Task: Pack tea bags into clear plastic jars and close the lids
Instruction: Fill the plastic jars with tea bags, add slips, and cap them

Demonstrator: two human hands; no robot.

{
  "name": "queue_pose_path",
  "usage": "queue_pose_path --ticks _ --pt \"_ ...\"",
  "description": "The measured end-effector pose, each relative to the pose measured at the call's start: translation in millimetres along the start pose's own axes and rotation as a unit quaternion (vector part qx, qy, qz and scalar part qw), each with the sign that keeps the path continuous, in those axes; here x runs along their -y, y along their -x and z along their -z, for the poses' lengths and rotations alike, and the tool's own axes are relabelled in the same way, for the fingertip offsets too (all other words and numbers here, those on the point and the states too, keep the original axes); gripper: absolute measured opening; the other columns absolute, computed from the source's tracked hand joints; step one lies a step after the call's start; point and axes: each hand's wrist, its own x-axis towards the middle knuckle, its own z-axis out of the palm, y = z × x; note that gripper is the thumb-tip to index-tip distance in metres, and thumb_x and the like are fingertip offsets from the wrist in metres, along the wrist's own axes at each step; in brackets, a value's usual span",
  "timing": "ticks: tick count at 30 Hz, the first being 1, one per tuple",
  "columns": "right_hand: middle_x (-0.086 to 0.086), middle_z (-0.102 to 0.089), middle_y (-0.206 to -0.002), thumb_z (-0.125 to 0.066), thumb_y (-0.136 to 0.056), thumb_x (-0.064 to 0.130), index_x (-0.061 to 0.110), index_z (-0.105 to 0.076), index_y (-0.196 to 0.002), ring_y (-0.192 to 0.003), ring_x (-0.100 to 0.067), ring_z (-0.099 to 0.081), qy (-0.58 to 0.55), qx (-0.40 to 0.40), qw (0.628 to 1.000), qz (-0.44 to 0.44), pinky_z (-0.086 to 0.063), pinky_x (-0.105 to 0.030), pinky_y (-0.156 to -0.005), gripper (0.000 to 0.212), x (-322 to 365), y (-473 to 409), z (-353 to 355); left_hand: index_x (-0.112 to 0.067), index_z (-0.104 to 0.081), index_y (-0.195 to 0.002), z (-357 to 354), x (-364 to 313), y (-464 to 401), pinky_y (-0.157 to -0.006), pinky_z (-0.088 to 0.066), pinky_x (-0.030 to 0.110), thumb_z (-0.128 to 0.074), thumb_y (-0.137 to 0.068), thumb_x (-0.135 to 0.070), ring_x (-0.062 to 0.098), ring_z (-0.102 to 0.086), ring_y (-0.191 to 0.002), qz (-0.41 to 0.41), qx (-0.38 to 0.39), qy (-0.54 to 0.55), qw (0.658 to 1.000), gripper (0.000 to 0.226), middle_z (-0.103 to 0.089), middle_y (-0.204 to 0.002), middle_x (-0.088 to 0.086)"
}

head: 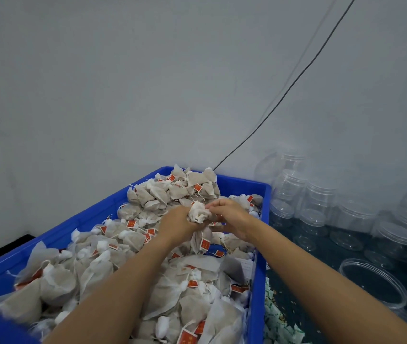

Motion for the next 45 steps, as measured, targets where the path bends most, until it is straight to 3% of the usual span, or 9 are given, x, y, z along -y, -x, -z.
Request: queue_pose_path --ticks 4,7,12,19,25,33,36,40,45 --pt "-0.014 -0.056 -0.118 -0.042 -0.097 0.004 0.005 -0.053 -0.12 -0.102 -0.028 -0.061 0.3 -0.056 0.951 -0.053 -0.057 -0.036 -0.08 0.025 -13 2 16 -0.027 -0.061 -0.082 -1 7 -1 -0.064 -0.04 0.027 -0.073 -0.082 -0.042 0.014 -0.057 -0.079 0.019 0.013 -0.009 1.0 0.019 -0.065 -0.089 -0.003" --pt "-0.016 -0.056 -0.127 -0.062 -0.091 0.012 0.004 -0.051 -0.131 -0.109 -0.031 -0.06 0.484 0.069 0.864 -0.119 -0.056 -0.038 -0.087 0.042 -16 5 14 -0.022 -0.066 -0.09 1 12 -1 -0.069 -0.045 0.03 -0.072 -0.081 -0.047 0.016 -0.06 -0.083 0.053 0.013 0.011 0.998 0.027 -0.067 -0.093 -0.002" --pt "-0.016 -0.054 -0.13 -0.07 -0.086 0.014 0.003 -0.054 -0.129 -0.107 -0.029 -0.061 0.551 0.136 0.804 -0.178 -0.055 -0.041 -0.09 0.047 -24 5 -3 -0.023 -0.064 -0.091 7 14 -1 -0.074 -0.049 0.032 -0.073 -0.082 -0.039 0.017 -0.063 -0.086 0.117 0.009 0.124 0.985 0.02 -0.066 -0.086 -0.005" --pt "-0.007 -0.065 -0.111 -0.069 -0.085 0.019 0.01 -0.065 -0.11 -0.099 -0.022 -0.062 0.593 -0.044 0.804 -0.02 -0.052 -0.033 -0.09 0.027 -17 1 3 -0.01 -0.061 -0.114 16 10 -6 -0.053 -0.039 0.024 -0.07 -0.086 -0.026 0.01 -0.055 -0.069 0.247 -0.006 0.273 0.93 0.033 -0.059 -0.078 -0.003" --pt "-0.002 -0.066 -0.096 -0.069 -0.086 0.029 0.016 -0.063 -0.094 -0.085 -0.016 -0.062 0.617 -0.109 0.778 0.046 -0.049 -0.03 -0.083 0.016 -13 -6 7 -0.005 -0.055 -0.125 17 7 -6 -0.07 -0.044 0.031 -0.071 -0.085 -0.03 0.024 -0.057 -0.094 0.274 -0.008 0.285 0.919 0.05 -0.062 -0.112 0.01" --pt "0.002 -0.064 -0.103 -0.065 -0.087 0.036 0.019 -0.059 -0.103 -0.087 -0.014 -0.057 0.586 -0.14 0.791 0.104 -0.046 -0.026 -0.075 0.024 -4 0 23 -0.009 -0.056 -0.127 18 2 -5 -0.08 -0.045 0.032 -0.071 -0.085 -0.036 0.018 -0.057 -0.09 0.259 -0.016 0.332 0.907 0.052 -0.063 -0.107 0.004" --pt "0.0 -0.064 -0.089 -0.062 -0.085 0.048 0.017 -0.06 -0.092 -0.081 -0.015 -0.057 0.448 -0.177 0.868 0.123 -0.047 -0.03 -0.073 0.032 11 8 28 -0.009 -0.056 -0.125 18 -4 -4 -0.092 -0.05 0.039 -0.071 -0.084 -0.038 0.025 -0.063 -0.101 0.272 -0.013 0.371 0.888 0.052 -0.069 -0.108 0.009" --pt "0.004 -0.06 -0.078 -0.07 -0.081 0.044 0.019 -0.059 -0.076 -0.071 -0.012 -0.053 0.365 -0.173 0.901 0.159 -0.042 -0.027 -0.065 0.028 34 24 36 -0.013 -0.062 -0.108 18 -20 -2 -0.076 -0.054 0.033 -0.07 -0.085 -0.034 0.02 -0.066 -0.084 0.273 -0.009 0.426 0.862 0.032 -0.07 -0.078 0.002" --pt "-0.007 -0.066 -0.076 -0.072 -0.085 0.014 0.007 -0.067 -0.083 -0.049 -0.011 -0.058 0.194 -0.149 0.957 0.159 -0.05 -0.025 -0.048 0.009 61 65 67 -0.008 -0.062 -0.118 19 -41 -1 -0.086 -0.055 0.039 -0.068 -0.088 -0.032 0.027 -0.067 -0.098 0.271 -0.027 0.489 0.829 0.038 -0.072 -0.1 0.012"
